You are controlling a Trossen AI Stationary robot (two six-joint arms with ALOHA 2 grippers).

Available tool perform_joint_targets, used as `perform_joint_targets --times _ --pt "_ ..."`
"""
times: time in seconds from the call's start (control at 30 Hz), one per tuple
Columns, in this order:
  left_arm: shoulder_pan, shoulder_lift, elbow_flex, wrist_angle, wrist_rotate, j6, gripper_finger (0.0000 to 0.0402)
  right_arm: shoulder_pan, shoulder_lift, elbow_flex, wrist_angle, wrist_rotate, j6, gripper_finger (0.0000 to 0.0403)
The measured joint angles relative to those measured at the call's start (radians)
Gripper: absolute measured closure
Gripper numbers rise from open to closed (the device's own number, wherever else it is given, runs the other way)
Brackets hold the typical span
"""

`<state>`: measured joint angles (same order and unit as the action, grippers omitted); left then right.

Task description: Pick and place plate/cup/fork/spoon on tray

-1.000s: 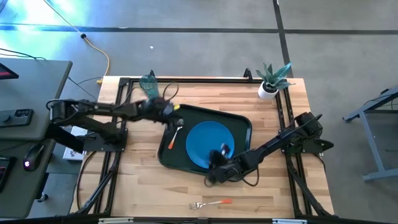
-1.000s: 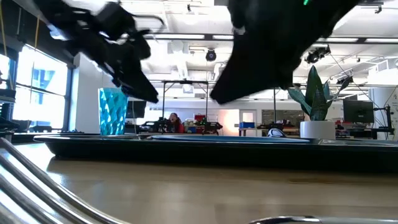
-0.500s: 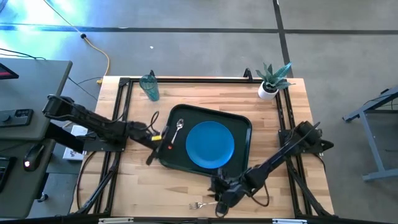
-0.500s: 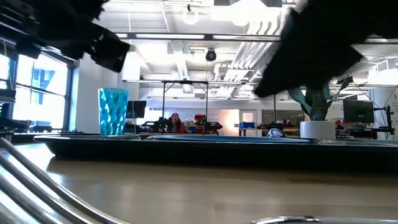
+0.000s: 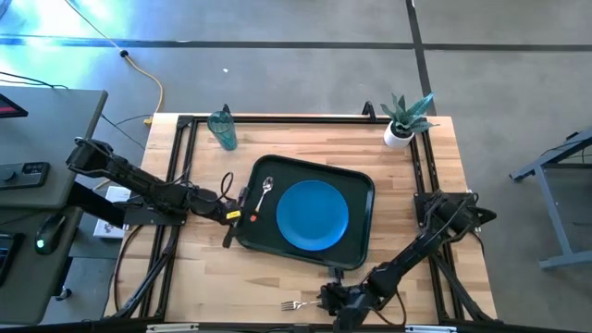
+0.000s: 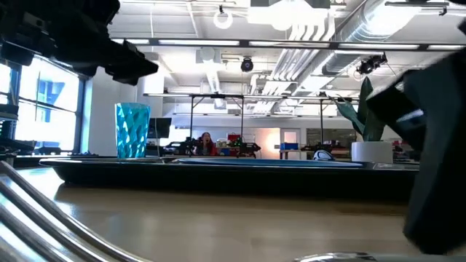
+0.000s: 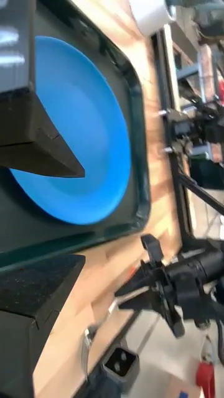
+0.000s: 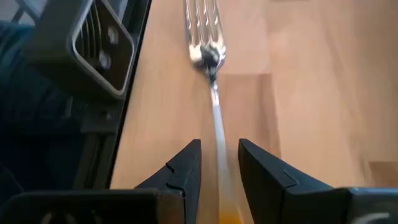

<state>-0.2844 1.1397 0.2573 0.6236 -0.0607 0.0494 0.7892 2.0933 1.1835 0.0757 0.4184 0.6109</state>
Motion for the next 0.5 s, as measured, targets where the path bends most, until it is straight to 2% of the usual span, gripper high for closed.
perform_joint_targets --times 0.3,0.5 --pt "0.000 0.064 0.000 0.009 -0.062 -0.068 0.0200 0.003 0.041 0.006 -0.039 0.019 0.014 0.0313" --pt "0.001 0.089 0.001 0.010 -0.104 -0.125 0.0200 -0.020 0.038 0.005 -0.073 -0.042 -0.021 0.0392"
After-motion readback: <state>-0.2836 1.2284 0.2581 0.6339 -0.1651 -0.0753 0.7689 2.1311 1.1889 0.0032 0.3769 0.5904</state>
